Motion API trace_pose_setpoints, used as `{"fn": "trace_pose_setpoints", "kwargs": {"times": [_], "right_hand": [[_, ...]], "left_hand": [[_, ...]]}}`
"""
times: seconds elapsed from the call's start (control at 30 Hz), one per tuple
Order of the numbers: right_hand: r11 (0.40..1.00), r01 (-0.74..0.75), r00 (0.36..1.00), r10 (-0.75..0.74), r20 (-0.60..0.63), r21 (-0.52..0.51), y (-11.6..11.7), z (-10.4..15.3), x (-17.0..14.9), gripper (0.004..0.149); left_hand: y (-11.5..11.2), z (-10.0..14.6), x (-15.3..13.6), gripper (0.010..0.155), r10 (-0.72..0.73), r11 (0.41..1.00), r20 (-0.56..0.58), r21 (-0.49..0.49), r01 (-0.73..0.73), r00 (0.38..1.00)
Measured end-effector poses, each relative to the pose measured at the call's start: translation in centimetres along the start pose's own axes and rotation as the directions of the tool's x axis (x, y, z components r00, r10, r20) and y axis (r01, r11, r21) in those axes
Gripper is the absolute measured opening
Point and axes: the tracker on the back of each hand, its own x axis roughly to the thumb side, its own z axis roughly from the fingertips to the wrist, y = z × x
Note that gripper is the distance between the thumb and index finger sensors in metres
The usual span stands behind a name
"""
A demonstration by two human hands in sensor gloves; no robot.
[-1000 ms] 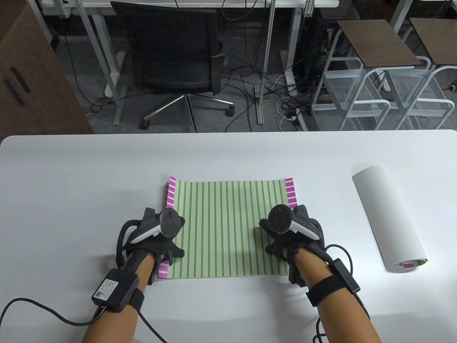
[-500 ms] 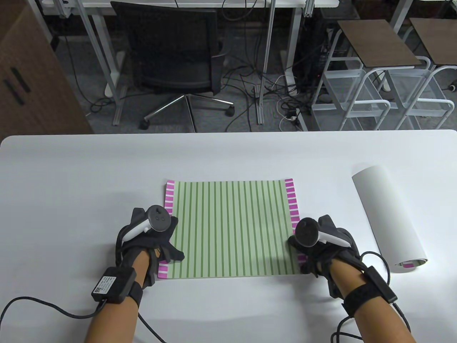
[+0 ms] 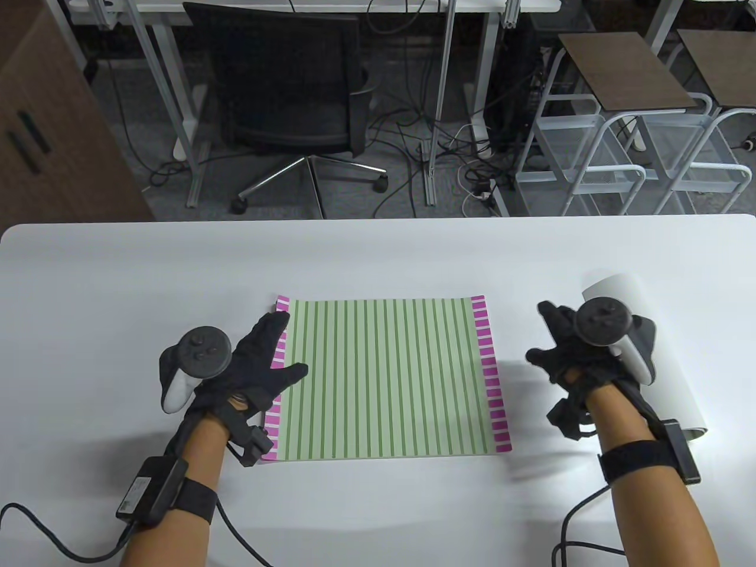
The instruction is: Unroll mouse pads and stack together
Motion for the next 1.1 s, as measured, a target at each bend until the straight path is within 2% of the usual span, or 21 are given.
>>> {"fn": "trace_pose_setpoints", "kwargs": {"times": [0.07,0.17,0.3,0.43,0.5,0.6,0.67,0.77,0.83,0.9,0.93,1.0,1.07,1.1], "right_hand": [[0.992,0.014,0.991,-0.029,-0.127,-0.123,-2.4,-0.5,-2.8,0.085],[0.984,-0.043,0.966,-0.003,-0.259,-0.173,-3.7,-0.6,-6.1,0.087],[0.978,-0.174,0.89,0.108,-0.443,-0.113,-3.3,-0.3,-10.8,0.094],[0.967,-0.244,0.81,0.242,-0.534,0.069,-1.0,-0.1,-13.9,0.104],[0.951,-0.291,0.785,0.299,-0.543,0.103,-0.3,-0.1,-14.2,0.108],[0.863,-0.497,0.714,0.465,-0.524,0.088,0.1,-0.4,-13.3,0.103],[0.849,-0.529,0.722,0.46,-0.516,0.016,-0.4,-0.4,-12.5,0.096],[0.898,-0.437,0.781,0.351,-0.516,-0.051,-1.6,-0.2,-11.0,0.087],[0.949,-0.289,0.856,0.197,-0.478,-0.126,-2.1,0.0,-9.6,0.087],[0.979,-0.089,0.93,0.017,-0.367,-0.181,-2.4,0.1,-6.6,0.087],[0.982,-0.044,0.941,-0.021,-0.337,-0.184,-2.3,0.2,-5.8,0.087],[0.975,0.125,0.97,-0.159,-0.185,-0.184,-1.6,0.7,-1.9,0.088],[0.961,0.252,0.961,-0.263,-0.087,-0.116,-0.5,1.2,0.9,0.089],[0.939,0.34,0.94,-0.341,-0.013,-0.048,0.6,1.6,3.0,0.091]], "left_hand": [[0.1,0.3,0.9,0.092,0.126,0.992,0.078,-0.024,-0.125,0.989],[-0.2,0.4,1.0,0.095,0.194,0.978,0.113,-0.096,-0.184,0.974],[-0.6,0.3,0.9,0.099,0.189,0.975,0.12,-0.139,-0.172,0.975],[-0.9,0.2,0.7,0.1,0.162,0.979,0.103,-0.138,-0.147,0.981],[-0.9,0.1,0.5,0.1,0.152,0.98,0.097,-0.146,-0.137,0.984],[-1.0,0.1,0.2,0.1,0.15,0.98,0.083,-0.143,-0.137,0.985],[-1.0,0.1,0.3,0.1,0.146,0.98,0.079,-0.145,-0.133,0.986],[-1.0,0.1,0.2,0.1,0.139,0.981,0.075,-0.145,-0.127,0.987],[-1.1,0.0,0.2,0.1,0.136,0.982,0.071,-0.144,-0.125,0.988],[-1.2,0.0,0.0,0.1,0.144,0.981,0.066,-0.143,-0.133,0.987],[-1.2,-0.1,0.0,0.1,0.145,0.981,0.066,-0.141,-0.135,0.987],[-1.3,-0.1,-0.1,0.099,0.149,0.982,0.058,-0.125,-0.14,0.987],[-1.5,-0.2,-0.1,0.097,0.151,0.983,0.057,-0.115,-0.144,0.987],[-1.7,-0.2,-0.2,0.096,0.149,0.986,0.034,-0.082,-0.146,0.988]]}}
